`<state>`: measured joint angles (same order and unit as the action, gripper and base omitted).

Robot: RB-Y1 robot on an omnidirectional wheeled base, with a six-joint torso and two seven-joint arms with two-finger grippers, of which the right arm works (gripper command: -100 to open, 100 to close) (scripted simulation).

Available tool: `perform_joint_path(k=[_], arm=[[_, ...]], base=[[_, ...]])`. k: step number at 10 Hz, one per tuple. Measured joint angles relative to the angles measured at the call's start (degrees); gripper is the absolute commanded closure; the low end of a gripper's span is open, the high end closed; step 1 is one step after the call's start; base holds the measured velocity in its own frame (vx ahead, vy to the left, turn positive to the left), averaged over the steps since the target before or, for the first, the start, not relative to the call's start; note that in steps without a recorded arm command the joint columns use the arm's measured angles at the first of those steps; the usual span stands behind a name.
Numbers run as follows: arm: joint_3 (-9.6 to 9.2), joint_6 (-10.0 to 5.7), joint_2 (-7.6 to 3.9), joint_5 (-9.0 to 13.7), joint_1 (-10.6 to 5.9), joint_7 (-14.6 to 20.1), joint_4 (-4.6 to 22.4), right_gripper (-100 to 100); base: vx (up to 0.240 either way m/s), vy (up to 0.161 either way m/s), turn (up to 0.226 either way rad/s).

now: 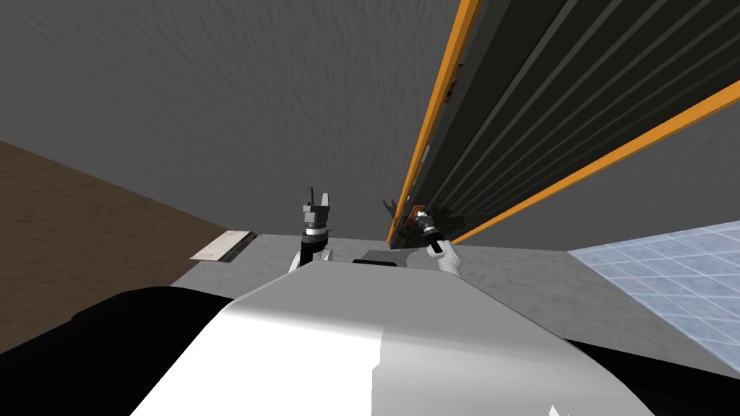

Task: Pull the door open

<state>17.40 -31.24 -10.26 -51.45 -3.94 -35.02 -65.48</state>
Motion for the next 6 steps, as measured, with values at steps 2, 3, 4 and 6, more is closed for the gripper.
perform_joint_path(k=[2,3,4,6], arm=[[-0.40,0.18,-0.18,2.1,0.11,1.9,-0.1,100],[-0.69,0.36,-0.24,3.2,0.26,3.0,-0.3,100],[-0.84,0.43,-0.31,4.5,0.27,4.1,-0.3,100],[-1.44,0.64,-0.74,7.7,0.59,7.0,-0.5,100]], base=[[-0.045,-0.039,0.063],[-0.049,-0.040,0.102],[-0.058,-0.044,0.116],[-0.064,-0.043,0.130]])
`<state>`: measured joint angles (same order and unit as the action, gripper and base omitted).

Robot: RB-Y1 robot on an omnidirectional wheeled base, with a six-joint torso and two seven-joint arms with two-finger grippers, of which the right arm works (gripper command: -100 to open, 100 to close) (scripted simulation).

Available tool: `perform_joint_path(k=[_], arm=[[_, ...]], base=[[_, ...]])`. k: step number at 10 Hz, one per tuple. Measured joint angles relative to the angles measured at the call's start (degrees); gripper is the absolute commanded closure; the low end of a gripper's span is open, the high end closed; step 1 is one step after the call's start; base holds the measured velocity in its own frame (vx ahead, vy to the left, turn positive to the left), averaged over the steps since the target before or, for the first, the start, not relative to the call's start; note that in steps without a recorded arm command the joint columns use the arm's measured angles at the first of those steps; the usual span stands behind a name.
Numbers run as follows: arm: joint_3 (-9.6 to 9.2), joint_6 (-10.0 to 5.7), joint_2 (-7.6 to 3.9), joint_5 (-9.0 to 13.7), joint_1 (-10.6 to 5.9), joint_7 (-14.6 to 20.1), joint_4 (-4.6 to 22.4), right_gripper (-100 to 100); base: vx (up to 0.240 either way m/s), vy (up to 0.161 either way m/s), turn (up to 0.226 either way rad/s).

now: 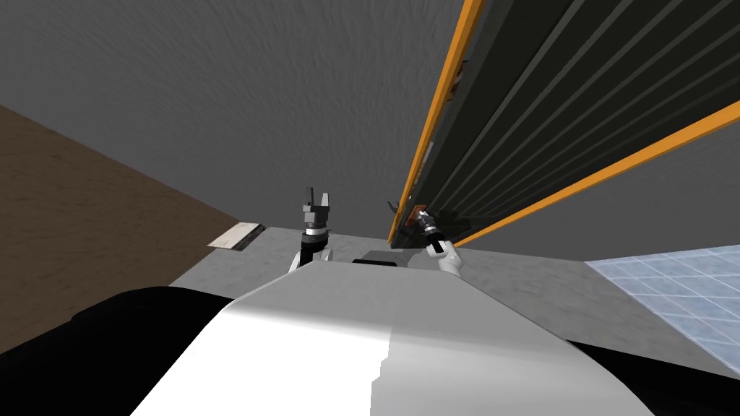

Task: Pull the door open

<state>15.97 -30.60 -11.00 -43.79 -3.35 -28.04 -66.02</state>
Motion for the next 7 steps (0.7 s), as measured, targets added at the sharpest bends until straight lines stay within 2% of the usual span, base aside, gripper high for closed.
perform_joint_path(k=[5,7], arm=[[-1.06,0.13,-0.68,7.8,0.13,6.5,0.5,100],[-1.74,0.72,-0.91,10.4,0.40,9.0,0.0,100]], base=[[-0.058,-0.046,0.093],[-0.057,-0.054,0.126]])
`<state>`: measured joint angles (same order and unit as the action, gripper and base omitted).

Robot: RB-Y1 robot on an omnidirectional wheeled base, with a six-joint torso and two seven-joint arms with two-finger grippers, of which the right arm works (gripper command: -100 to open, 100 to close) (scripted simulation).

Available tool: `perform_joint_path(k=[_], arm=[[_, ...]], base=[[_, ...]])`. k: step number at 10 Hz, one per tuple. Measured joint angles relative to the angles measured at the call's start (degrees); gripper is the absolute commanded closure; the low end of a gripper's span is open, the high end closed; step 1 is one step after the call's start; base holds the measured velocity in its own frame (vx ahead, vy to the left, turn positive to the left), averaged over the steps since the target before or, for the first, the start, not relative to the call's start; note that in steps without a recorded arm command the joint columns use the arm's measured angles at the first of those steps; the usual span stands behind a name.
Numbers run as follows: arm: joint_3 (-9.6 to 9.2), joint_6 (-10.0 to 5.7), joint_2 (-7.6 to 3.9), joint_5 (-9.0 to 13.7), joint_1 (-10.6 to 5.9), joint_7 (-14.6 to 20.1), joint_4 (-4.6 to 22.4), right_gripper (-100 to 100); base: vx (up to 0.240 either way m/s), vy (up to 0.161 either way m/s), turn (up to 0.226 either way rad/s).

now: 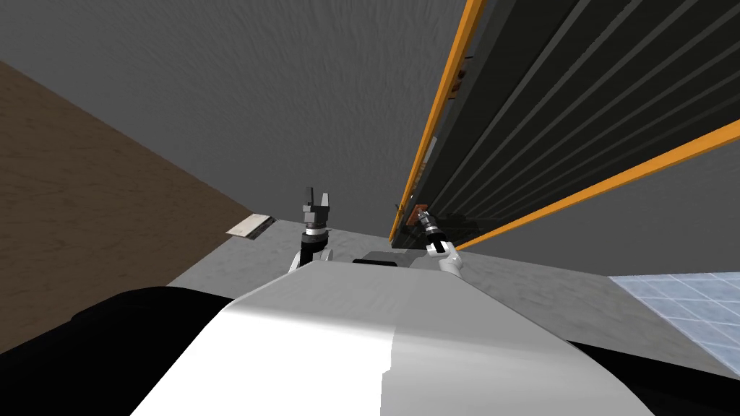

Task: Pull the door open

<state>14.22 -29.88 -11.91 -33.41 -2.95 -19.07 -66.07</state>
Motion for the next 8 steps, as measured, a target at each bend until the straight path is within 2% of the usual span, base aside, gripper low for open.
perform_joint_path(k=[5,8], arm=[[-1.08,0.28,-0.86,7.5,0.40,6.3,0.0,100],[-2.14,1.14,-1.35,12.6,1.40,10.8,-1.3,100]], base=[[-0.059,-0.038,0.101],[-0.059,-0.046,0.096]])
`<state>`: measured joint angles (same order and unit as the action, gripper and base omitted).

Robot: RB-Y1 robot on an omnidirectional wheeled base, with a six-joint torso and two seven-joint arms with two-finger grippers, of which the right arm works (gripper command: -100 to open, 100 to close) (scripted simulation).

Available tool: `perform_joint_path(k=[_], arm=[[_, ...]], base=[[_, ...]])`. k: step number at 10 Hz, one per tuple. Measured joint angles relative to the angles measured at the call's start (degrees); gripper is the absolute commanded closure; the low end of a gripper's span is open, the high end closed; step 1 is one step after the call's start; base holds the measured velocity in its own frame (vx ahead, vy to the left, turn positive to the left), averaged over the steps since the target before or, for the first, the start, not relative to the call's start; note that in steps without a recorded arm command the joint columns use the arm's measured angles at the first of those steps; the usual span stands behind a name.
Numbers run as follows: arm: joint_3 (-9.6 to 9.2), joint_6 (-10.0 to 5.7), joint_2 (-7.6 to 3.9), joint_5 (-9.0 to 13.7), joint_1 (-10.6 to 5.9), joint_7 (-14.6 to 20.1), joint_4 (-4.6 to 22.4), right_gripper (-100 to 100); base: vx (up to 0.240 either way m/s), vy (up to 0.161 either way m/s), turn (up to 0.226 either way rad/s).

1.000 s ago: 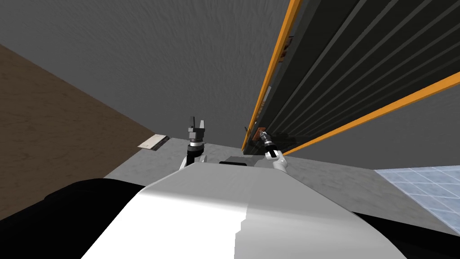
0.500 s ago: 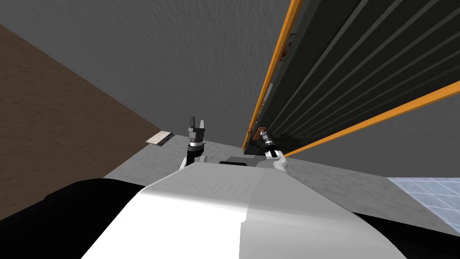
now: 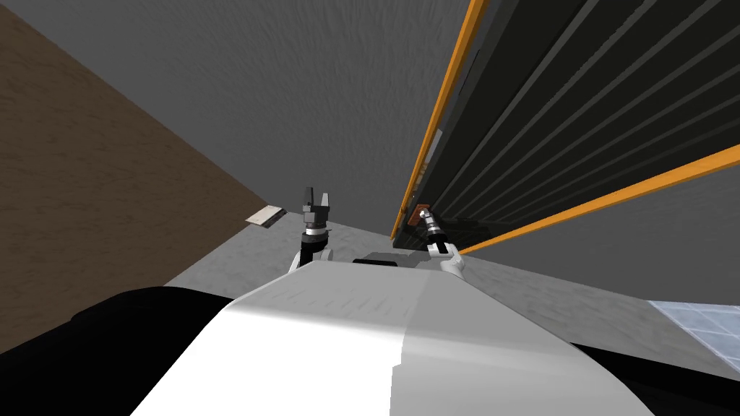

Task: Pull the door open

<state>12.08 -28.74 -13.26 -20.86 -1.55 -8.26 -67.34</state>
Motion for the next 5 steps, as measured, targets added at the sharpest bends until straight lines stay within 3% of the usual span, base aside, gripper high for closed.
perform_joint_path(k=[5], arm=[[-0.96,0.24,-0.75,7.2,-0.09,5.5,0.6,100]], base=[[-0.054,-0.036,0.096]])
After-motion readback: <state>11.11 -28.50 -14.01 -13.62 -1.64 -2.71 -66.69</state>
